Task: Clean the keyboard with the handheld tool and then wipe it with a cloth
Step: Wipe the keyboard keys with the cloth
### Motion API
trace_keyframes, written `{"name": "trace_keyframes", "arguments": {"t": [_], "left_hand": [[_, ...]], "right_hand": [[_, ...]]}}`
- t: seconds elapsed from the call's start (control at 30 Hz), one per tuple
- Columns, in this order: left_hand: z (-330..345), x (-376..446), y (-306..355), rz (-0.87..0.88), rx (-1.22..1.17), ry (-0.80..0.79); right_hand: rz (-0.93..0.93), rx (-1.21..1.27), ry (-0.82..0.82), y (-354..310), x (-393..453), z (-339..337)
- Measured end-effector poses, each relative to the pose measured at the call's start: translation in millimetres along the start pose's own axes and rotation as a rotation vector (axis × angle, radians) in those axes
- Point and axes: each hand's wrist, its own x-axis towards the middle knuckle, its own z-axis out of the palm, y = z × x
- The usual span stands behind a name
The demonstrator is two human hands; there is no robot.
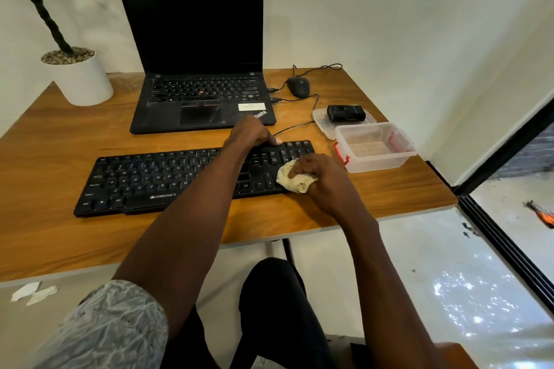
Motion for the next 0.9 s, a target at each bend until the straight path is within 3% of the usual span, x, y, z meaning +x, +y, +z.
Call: {"name": "trace_keyframes", "arguments": {"t": [0.13,0.17,0.3,0.47,0.6,0.67,0.77,0.8,0.9], "left_hand": [[1,-2,3,-0.019,0.024,0.012],[2,-3,4,-0.023,0.027,0.017],[3,-5,3,-0.012,0.028,0.042],[4,-7,3,-0.012,0.052,0.04],[3,-7,3,0.014,0.089,0.063],[3,-5,2,0.013,0.081,0.066],[1,-5,1,0.037,0.075,0.053],[1,-4,1,0.043,0.073,0.05],[0,-5,2,0.046,0.08,0.058]], "right_hand": [[0.268,-0.018,0.444,11,-6,15],[0.256,-0.027,0.45,4,-7,20],[0.039,-0.014,0.164,-8,-11,32],[0.328,-0.089,0.498,0,-7,18],[0.014,-0.102,0.142,-31,-10,42],[0.06,-0.067,0.176,-25,-8,37],[0.306,-0.079,0.447,-12,-2,26],[0.294,-0.12,0.447,-18,-1,28],[0.018,-0.135,0.202,-40,-7,53]]}}
